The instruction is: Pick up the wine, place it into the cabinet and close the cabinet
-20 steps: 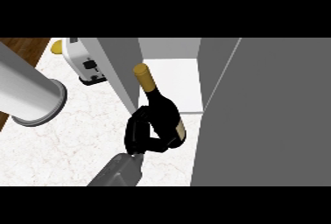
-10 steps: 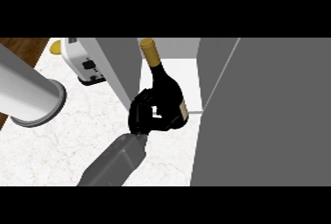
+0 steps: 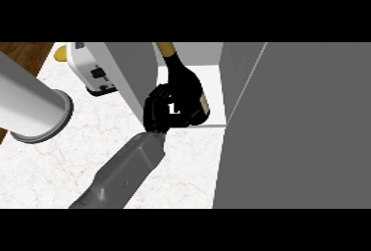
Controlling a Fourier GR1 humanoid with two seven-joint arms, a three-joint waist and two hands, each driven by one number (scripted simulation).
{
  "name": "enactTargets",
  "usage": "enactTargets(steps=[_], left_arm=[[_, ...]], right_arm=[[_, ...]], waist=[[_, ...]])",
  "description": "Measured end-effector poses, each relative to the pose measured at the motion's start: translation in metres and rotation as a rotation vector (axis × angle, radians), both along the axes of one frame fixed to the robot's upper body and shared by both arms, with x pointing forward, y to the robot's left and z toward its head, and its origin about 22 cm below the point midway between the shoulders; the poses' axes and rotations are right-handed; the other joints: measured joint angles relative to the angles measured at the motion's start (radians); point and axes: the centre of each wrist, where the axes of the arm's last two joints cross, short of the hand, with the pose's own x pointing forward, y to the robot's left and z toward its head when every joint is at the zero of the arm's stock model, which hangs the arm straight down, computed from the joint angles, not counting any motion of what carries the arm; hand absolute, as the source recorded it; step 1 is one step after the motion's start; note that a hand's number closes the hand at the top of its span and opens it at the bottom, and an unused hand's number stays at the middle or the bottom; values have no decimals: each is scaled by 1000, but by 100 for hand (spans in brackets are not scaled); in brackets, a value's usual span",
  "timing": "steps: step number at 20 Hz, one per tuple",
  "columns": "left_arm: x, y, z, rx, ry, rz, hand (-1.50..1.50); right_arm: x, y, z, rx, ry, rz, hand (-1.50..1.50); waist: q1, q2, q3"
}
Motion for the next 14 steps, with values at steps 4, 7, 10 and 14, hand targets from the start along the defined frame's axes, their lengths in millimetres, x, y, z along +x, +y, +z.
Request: enactTargets(steps=[4,7,10,14], left_arm=[[22,5,13,9,-5,7,150],[31,6,20,16,5,5,150],[39,6,29,35,11,5,150],[48,1,42,60,29,6,150]], right_arm=[[-1,1,0,3,-2,2,-150],[1,1,-2,7,-3,1,-150],[5,1,-1,5,-1,12,-150],[7,2,-3,6,-6,15,-150]], waist=[[-4,2,0],[-6,3,0],[-9,4,0],[-15,6,0]])
